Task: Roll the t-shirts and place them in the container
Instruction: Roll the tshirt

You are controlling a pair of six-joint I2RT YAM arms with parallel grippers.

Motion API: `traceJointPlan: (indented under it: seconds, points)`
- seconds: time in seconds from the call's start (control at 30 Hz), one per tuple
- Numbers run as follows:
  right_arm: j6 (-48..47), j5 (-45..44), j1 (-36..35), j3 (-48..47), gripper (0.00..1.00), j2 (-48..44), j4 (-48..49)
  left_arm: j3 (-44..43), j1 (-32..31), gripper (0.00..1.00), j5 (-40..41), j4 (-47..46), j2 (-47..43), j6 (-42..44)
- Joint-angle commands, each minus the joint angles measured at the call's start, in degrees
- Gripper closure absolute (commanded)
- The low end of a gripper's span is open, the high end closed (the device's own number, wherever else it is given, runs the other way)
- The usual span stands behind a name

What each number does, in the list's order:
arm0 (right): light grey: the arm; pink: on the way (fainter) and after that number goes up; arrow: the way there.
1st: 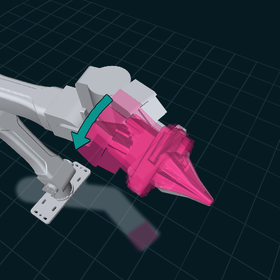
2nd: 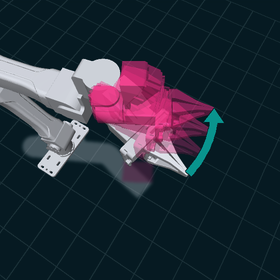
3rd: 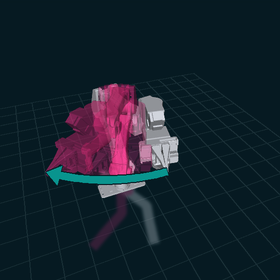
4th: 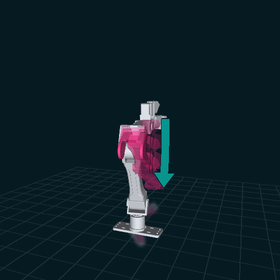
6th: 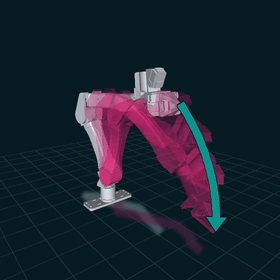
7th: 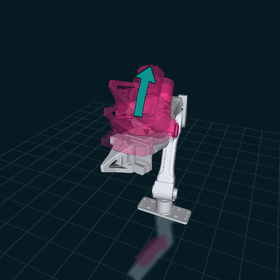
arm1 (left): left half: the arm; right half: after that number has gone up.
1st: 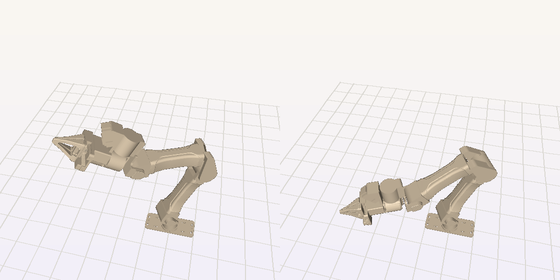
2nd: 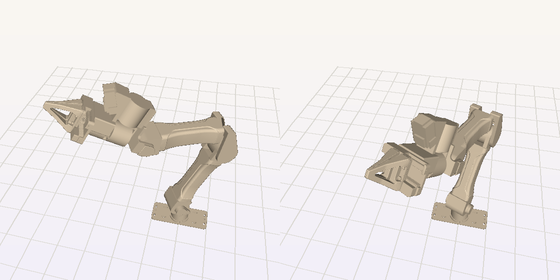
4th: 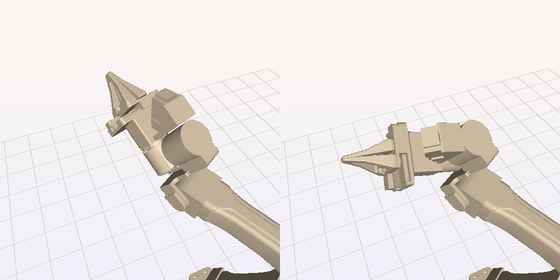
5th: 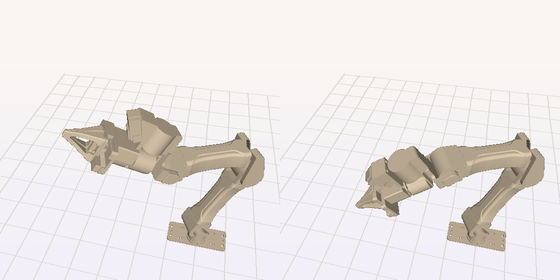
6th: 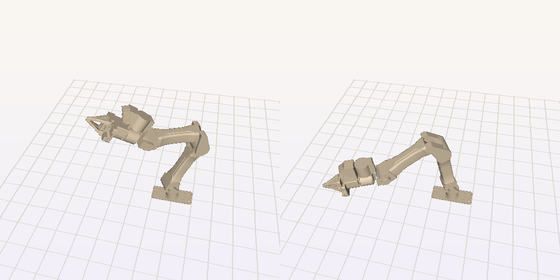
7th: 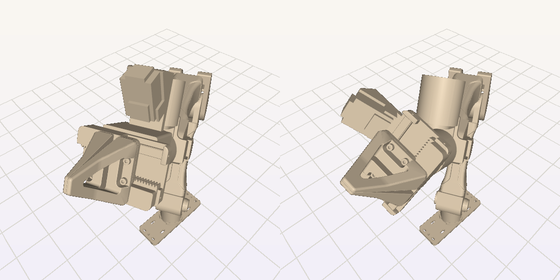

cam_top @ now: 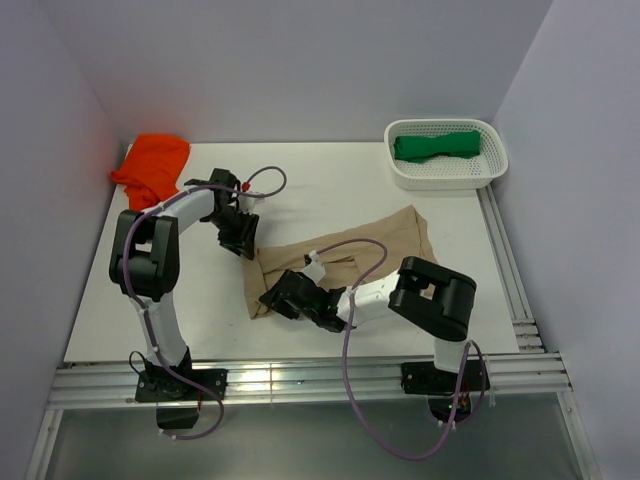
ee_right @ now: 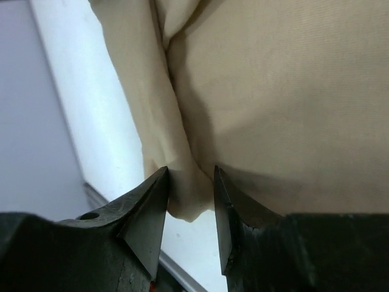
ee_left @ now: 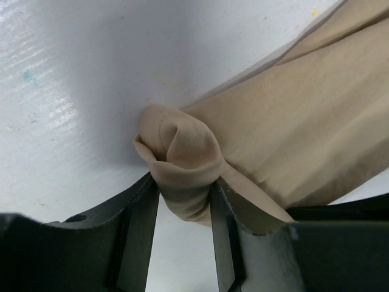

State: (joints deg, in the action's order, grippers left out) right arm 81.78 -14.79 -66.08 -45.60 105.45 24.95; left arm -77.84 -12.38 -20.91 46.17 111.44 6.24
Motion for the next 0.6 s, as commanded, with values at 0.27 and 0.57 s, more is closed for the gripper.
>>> traceJointPlan:
  seconds: [0.27,0.57]
  points:
    - [-7.33,-6.04,-4.75,-10.2,0.66,-2.0,-16.07,-3.01,-1.42,0.58,4.47,0.06,1.77,-0.44]
    - [-4.96,-5.87,-6.69,-8.28,0.76,-2.44,-18.27,-3.98,-2.65,0.57,5.61,1.02,2.64,0.17]
